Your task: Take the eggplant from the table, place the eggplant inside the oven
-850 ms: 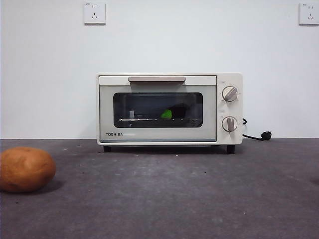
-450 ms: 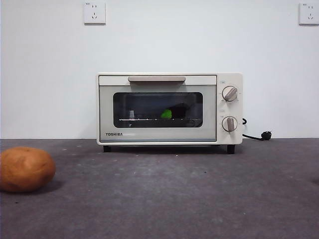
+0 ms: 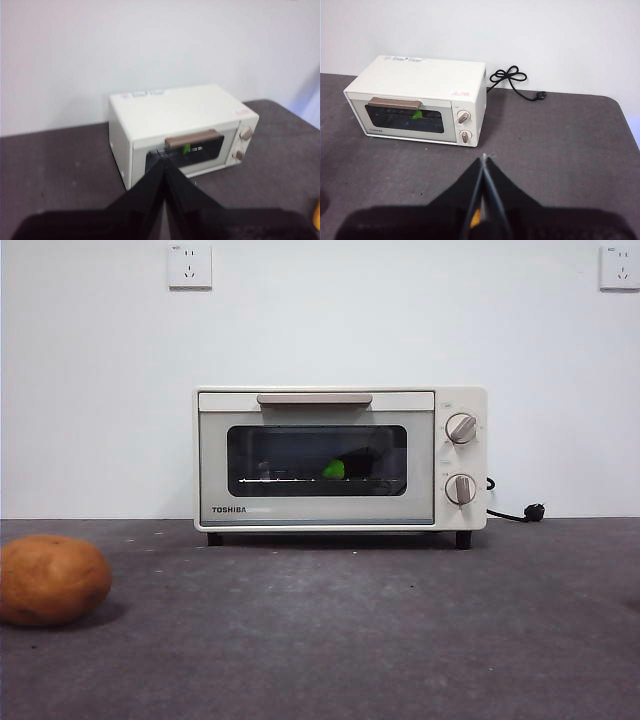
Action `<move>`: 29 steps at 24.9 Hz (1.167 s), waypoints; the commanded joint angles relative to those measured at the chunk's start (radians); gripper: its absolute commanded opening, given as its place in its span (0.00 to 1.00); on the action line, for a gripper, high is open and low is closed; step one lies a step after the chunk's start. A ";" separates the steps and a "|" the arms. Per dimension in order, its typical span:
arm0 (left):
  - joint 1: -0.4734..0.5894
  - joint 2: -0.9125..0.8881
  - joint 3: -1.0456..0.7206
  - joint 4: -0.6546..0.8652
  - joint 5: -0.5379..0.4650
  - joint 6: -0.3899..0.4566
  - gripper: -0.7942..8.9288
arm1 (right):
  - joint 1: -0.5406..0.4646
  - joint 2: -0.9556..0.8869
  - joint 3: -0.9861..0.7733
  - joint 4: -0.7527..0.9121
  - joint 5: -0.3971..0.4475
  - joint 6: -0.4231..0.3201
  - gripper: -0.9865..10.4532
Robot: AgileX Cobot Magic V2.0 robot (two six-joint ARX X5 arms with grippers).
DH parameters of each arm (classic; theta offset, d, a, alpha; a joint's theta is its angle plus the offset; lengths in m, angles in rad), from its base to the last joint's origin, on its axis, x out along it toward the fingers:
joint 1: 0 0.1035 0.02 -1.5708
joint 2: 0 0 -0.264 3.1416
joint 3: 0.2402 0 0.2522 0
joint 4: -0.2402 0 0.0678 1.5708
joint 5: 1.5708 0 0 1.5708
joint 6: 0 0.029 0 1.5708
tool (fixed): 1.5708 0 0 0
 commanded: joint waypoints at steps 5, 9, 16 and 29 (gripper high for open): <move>-0.002 0.010 0.003 -0.045 0.042 0.049 0.08 | 0.001 0.002 -0.003 -0.023 0.003 0.011 0.09; -0.002 0.011 0.003 0.016 0.037 0.097 0.08 | 0.001 0.010 -0.003 -0.023 0.003 0.010 0.09; 0.025 -0.006 0.003 0.097 0.010 0.262 0.08 | 0.001 0.032 -0.003 -0.023 0.003 0.010 0.09; 0.145 -0.315 -0.389 0.504 0.010 0.298 0.08 | 0.001 0.128 -0.003 -0.023 0.003 0.010 0.09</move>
